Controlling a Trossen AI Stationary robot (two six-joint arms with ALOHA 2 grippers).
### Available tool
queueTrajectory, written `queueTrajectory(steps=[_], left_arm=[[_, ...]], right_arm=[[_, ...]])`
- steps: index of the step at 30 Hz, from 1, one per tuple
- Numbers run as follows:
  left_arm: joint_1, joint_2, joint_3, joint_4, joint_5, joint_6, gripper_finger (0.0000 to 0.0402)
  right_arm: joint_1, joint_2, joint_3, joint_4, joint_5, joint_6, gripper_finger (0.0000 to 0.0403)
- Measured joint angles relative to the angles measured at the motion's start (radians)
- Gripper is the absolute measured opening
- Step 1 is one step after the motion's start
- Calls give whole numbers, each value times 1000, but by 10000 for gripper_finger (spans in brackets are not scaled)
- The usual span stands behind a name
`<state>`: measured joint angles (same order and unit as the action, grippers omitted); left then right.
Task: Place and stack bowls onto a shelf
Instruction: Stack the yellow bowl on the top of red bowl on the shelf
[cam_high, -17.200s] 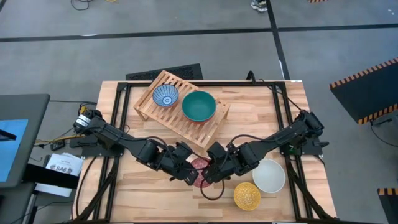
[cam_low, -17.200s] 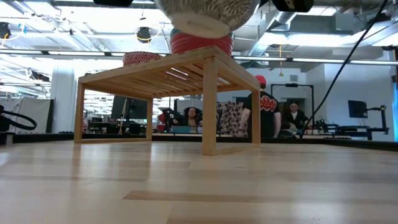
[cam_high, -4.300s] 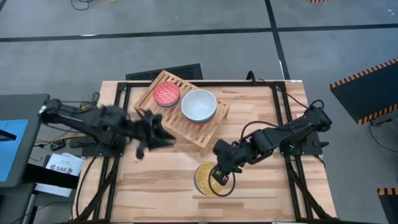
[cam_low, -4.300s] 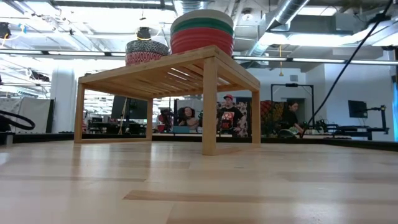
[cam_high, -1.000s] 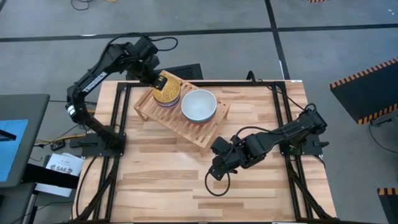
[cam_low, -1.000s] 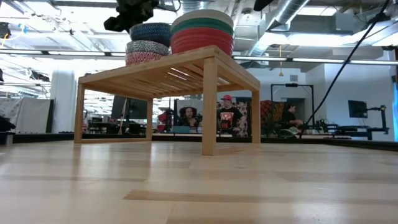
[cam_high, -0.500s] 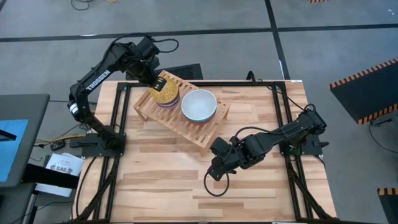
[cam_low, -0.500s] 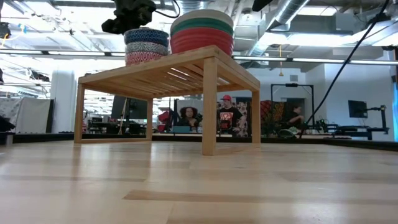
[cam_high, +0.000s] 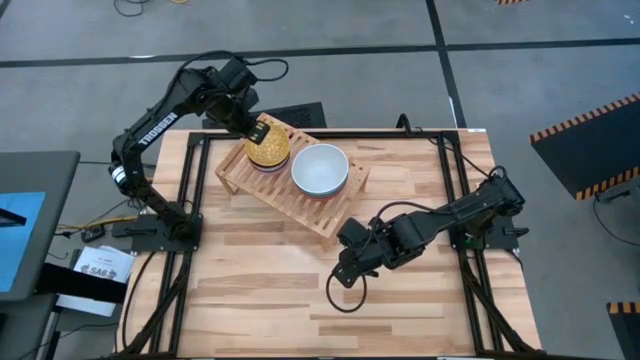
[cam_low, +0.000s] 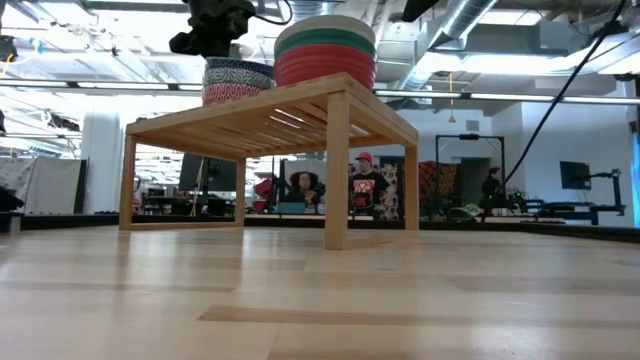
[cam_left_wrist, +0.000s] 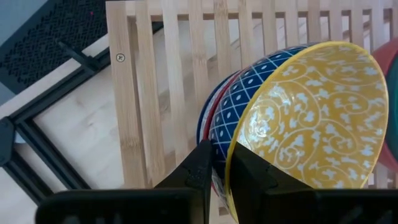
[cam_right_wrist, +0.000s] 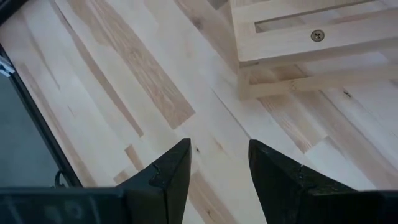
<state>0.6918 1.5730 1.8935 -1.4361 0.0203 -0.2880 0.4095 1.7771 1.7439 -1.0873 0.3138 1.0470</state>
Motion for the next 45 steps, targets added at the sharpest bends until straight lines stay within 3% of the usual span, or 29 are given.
queueTrajectory(steps=[20, 31, 36, 41, 45], left_arm=[[0, 0, 0, 18, 25, 65, 36], [1, -1, 6, 23, 5, 83, 152], [30, -1, 90, 44, 6, 95, 178], [40, -20, 144, 57, 6, 144, 178], [30, -106, 34, 195, -7, 171, 147]], right_arm=[[-14, 0, 0, 4, 2, 0, 186], [-14, 0, 0, 8, 1, 0, 186], [-14, 0, 0, 27, 0, 0, 186], [-14, 0, 0, 27, 0, 0, 186], [-14, 0, 0, 27, -1, 0, 186]])
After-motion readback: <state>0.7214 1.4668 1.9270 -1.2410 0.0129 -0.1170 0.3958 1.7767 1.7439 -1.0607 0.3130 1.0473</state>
